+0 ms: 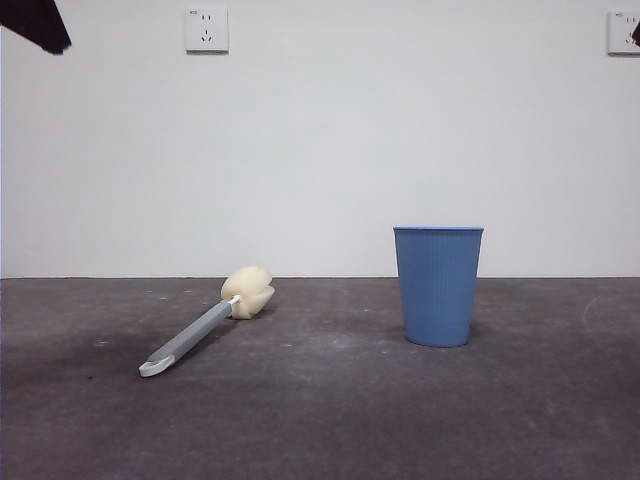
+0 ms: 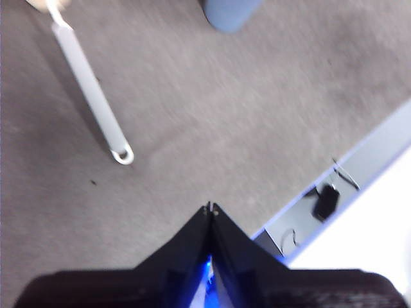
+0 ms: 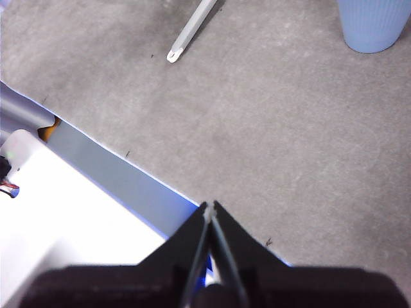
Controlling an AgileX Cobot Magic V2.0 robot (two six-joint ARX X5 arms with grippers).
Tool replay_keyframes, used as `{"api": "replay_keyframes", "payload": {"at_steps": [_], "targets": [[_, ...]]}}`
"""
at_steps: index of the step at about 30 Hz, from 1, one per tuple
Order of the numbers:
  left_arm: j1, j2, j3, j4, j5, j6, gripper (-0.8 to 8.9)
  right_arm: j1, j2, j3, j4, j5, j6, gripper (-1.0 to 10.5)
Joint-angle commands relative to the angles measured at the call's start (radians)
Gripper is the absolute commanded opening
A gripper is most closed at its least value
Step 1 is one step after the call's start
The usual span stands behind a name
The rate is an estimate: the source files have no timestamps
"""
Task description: Pick up the cup brush,pick up the cup,insert the brush into the cup,clean the cup,put the cup brush back,put the cup back to the fixed position on the table
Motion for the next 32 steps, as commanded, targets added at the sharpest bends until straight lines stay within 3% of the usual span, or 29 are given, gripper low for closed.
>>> {"api": "replay_keyframes", "payload": {"at_steps": [1,4,12,17,22,32], "targets": [[0.037,-0.042,-0.001,0.042,-0.01,0.084,-0.03,0.002,-0.001,0.0,0.005,0.004,0.009,0.0],[0.108,-0.116,-0.007,0.192,-0.006,0.143,-0.03,0.002,-0.001,0.0,0.005,0.003,0.009,0.0],[0.426,-0.446,-0.187,0.654,-0.011,0.154,-0.03,0.002,-0.001,0.0,0.005,0.003,0.009,0.0],[0.515,-0.599,-0.397,0.765,-0.011,0.165,-0.03,0.002,-0.001,0.0,0.005,0.003,0.009,0.0],[0.566,-0.741,-0.644,0.86,-0.01,0.092,-0.03,0.002,-0.001,0.0,0.005,0.003,0.009,0.0],[0.58,-0.882,-0.946,0.897,-0.045,0.031,-0.03,0.002,-0.001,0.0,0.005,0.003,0.009,0.0]]}}
